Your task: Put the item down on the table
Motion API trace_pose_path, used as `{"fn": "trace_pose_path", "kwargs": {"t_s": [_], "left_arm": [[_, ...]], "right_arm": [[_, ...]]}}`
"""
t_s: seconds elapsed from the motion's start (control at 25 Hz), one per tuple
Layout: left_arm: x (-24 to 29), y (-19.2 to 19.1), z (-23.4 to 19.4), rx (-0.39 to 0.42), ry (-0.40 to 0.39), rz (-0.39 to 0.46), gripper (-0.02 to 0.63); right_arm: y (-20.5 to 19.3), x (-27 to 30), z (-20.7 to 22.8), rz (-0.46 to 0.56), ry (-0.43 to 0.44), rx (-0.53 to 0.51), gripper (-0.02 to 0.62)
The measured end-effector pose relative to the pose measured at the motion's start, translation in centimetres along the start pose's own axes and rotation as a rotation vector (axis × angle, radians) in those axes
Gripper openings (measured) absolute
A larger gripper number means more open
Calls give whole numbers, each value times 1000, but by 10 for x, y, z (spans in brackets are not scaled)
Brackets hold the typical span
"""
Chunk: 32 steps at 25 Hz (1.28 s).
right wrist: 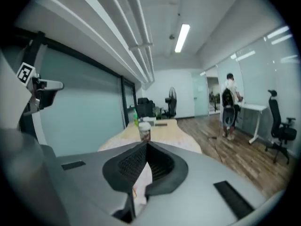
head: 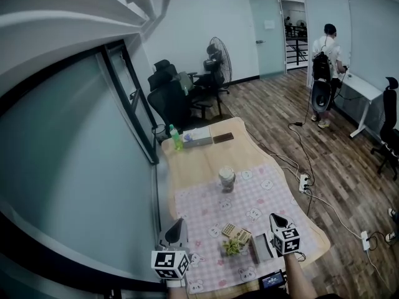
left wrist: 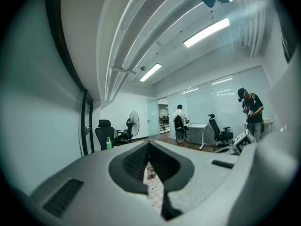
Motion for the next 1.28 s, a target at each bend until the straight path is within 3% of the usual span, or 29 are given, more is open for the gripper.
{"fn": "trace_pose_path", "kwargs": {"t_s": [0.2,0.36,0.64,1.28], "left_arm": [[-11,17,4,4,8,80,0],[-26,40,4,28,29,160,0],[-34,57,13,63,16,186,0],[-42,66,15,49,-2,231,0]], "right_arm": [[148,-77,-39,364,4,-177,17],[197,-125,-66,483,12,-280,17],[205,-140,-72,489,12,-288,17],[199,-143,-72,461,-9,-289,17]]}}
Point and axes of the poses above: the fingertips, and each gripper's own axes: x forward along the fingers, z to its right, y out of its top, the point moved 1 cm from there along -x, backward along the fingers, and after that the axes turned 6 degrees about -z, right-handed, at the moved point
